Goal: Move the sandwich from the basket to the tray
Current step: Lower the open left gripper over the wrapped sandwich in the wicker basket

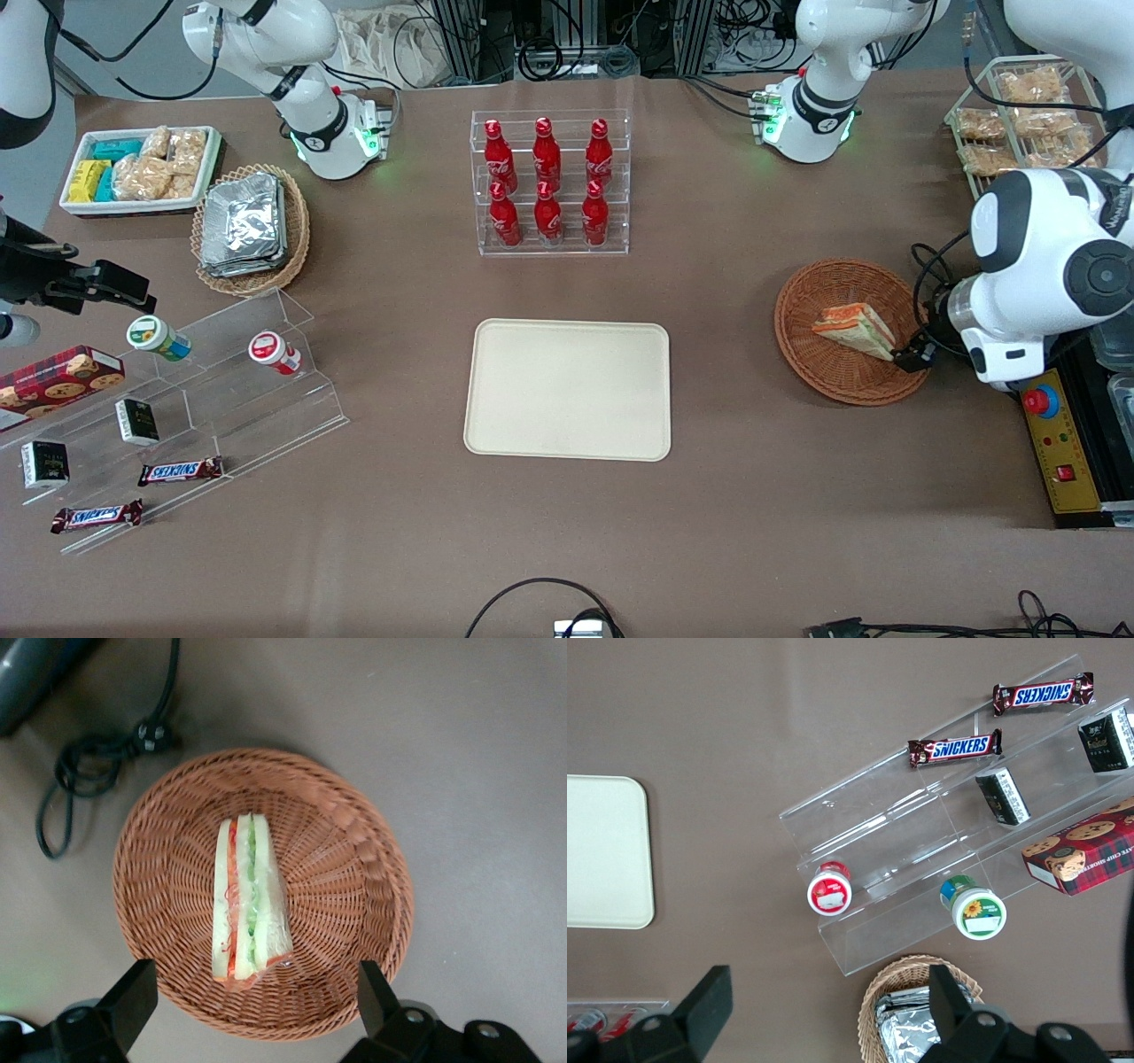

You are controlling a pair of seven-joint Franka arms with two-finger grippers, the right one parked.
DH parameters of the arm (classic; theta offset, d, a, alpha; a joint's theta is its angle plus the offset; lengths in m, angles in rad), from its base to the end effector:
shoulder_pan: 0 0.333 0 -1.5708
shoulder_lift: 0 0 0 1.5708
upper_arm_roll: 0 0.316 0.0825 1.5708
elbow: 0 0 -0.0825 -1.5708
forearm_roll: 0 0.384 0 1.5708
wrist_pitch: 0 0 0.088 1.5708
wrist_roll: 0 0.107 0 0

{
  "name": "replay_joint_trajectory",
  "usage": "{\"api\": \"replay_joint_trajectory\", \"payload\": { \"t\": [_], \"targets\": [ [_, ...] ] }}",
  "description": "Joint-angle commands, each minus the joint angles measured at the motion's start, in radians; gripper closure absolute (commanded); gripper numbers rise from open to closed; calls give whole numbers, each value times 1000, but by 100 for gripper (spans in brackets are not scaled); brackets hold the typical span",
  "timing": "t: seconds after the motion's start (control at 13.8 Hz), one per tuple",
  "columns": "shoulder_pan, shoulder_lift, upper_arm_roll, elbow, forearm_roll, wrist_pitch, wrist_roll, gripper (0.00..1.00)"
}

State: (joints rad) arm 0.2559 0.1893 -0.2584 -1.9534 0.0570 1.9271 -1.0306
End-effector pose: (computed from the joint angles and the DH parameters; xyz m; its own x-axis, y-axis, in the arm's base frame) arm 0.5709 0.0068 0.3694 0.5275 0.8429 -0.1065 0.8239 -0.5381 -0.1777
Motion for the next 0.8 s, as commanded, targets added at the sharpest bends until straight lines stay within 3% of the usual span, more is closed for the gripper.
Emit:
{"api": "replay_joint_trajectory", "payload": {
  "t": [0.0, 0.15, 0.29, 0.73],
  "targets": [
    [72, -53, -5, -91, -54, 64, -22, 0],
    [75, -66, -5, -165, -77, 120, -32, 0],
    [103, -83, -7, -240, -144, 186, -32, 0],
    [106, -53, -7, -278, -288, 237, -34, 0]
  ]
}}
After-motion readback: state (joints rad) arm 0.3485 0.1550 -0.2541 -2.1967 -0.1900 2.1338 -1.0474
